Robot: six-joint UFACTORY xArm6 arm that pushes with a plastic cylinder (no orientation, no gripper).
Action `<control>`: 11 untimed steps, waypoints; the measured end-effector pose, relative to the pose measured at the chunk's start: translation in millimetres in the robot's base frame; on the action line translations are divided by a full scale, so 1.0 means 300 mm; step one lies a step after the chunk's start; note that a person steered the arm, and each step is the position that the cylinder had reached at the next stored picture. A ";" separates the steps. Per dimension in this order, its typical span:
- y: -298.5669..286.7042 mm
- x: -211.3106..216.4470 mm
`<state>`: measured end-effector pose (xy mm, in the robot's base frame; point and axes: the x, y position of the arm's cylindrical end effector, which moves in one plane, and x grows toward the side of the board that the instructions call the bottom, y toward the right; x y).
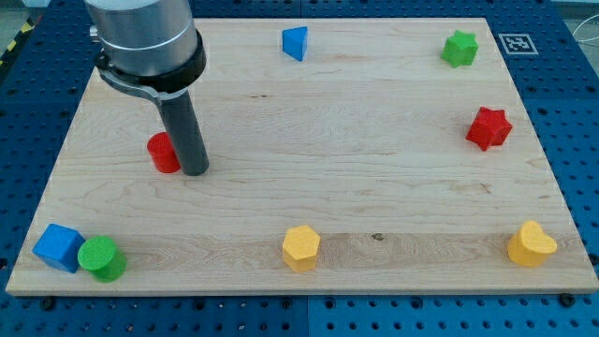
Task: Push the red circle closer to the green circle
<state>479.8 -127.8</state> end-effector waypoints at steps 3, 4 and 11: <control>0.029 -0.164; -0.027 -0.164; -0.127 0.187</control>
